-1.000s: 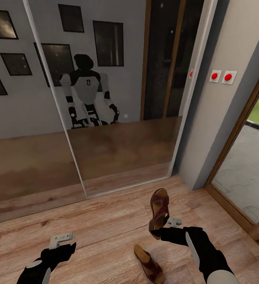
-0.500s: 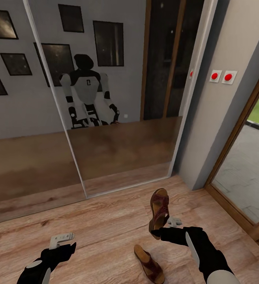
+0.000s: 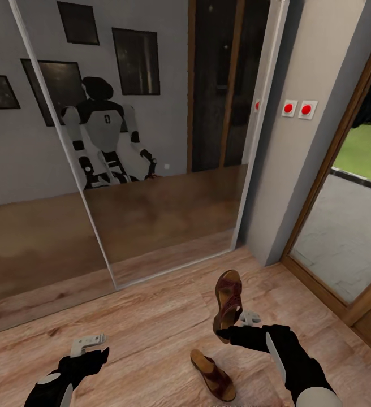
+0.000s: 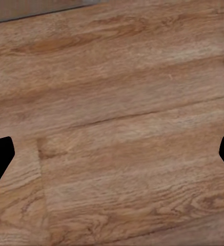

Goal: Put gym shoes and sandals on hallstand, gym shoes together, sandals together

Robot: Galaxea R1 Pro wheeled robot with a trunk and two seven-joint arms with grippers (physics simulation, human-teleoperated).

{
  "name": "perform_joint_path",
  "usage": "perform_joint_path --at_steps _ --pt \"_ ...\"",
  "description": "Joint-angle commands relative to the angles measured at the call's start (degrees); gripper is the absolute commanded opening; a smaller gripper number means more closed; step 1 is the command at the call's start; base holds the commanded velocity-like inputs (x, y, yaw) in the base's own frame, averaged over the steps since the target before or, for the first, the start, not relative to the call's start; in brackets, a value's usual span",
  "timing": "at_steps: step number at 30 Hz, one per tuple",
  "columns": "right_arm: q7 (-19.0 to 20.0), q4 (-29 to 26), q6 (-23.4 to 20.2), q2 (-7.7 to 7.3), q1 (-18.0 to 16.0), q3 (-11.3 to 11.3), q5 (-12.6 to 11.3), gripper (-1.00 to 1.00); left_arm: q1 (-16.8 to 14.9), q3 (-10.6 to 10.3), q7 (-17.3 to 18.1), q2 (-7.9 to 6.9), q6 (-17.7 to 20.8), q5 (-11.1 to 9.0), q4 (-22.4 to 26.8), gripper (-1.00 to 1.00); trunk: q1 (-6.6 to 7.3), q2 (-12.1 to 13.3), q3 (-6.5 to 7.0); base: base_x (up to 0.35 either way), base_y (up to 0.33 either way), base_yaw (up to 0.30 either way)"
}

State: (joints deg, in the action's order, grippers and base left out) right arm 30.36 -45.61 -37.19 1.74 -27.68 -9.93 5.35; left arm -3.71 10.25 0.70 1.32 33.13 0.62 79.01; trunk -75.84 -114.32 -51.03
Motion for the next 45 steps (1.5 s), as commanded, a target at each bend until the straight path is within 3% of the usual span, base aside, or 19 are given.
perform_joint_path --at_steps 1,25,36,45 --pt "-0.1 0.0 -0.1 0.01 0.0 0.0 -0.2 -1.0 0.0 0.0 0.0 0.0 0.0 0.0 0.0 1.0 0.0 0.0 0.0 0.0 0.022 -0.279" --pt "-0.1 0.0 -0.1 0.0 0.0 0.0 -0.2 -1.0 0.0 0.0 0.0 0.0 0.0 0.0 0.0 1.0 0.0 0.0 0.0 0.0 0.003 -0.281" --pt "-0.1 0.0 -0.1 0.02 0.0 0.0 -0.2 -1.0 0.0 0.0 0.0 0.0 0.0 0.0 0.0 1.0 0.0 0.0 0.0 0.0 0.244 -0.281" --pt "-0.1 0.0 -0.1 0.02 0.0 0.0 -0.2 -1.0 0.0 0.0 0.0 0.0 0.0 0.0 0.0 1.0 0.0 0.0 0.0 0.0 0.031 -0.281"
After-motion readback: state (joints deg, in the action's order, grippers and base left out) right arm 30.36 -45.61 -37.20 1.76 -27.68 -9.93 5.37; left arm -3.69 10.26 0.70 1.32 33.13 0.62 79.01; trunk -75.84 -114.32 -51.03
